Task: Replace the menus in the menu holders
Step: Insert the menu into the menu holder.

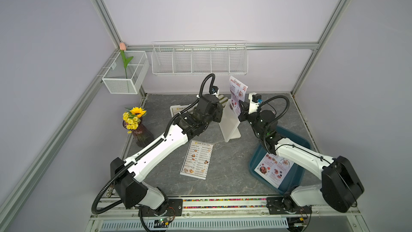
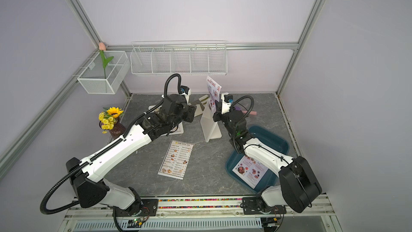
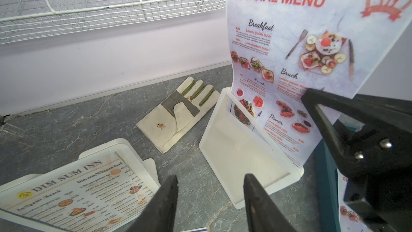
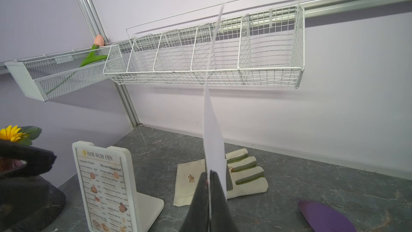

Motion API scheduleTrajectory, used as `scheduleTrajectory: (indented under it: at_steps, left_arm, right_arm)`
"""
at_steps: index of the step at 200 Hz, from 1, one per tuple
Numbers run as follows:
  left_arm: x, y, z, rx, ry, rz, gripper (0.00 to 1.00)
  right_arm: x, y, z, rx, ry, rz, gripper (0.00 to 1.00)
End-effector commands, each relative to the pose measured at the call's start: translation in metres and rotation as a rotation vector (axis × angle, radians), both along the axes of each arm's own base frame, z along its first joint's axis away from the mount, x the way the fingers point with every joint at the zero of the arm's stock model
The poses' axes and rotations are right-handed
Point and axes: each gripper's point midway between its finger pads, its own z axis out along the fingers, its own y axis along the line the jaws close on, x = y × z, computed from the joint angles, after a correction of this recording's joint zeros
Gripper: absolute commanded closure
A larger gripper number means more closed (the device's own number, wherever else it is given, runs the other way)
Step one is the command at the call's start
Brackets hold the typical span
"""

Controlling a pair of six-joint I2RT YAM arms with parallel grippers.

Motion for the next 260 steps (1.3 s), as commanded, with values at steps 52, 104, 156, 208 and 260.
scheduleTrajectory:
  at_steps: [52, 104, 156, 208, 260]
  left_arm:
    - [0.001, 0.003, 0.001, 0.0, -0.017, 0.011, 0.5]
    - [-0.001, 0.003, 0.001, -0.006, -0.018, 0.007, 0.5]
    - [-0.003, 0.005, 0.001, -0.014, -0.019, 0.009, 0.5]
    - [-0.006, 0.007, 0.004, -0.027, -0.025, 0.005, 0.5]
    - [-0.006, 0.007, 0.006, -0.034, -0.028, 0.007, 0.5]
  right_arm:
    - [-0.007, 0.003, 0.009, 0.193, 0.091, 0.038, 0.93]
    - [-0.008, -0.002, 0.015, 0.251, 0.137, 0.016, 0.93]
    - [-0.004, 0.0, 0.018, 0.291, 0.172, 0.011, 0.93]
    - [-0.003, -0.001, 0.007, 0.26, 0.197, -0.012, 0.93]
    - [-0.003, -0.003, 0.0, 0.226, 0.2, -0.037, 0.93]
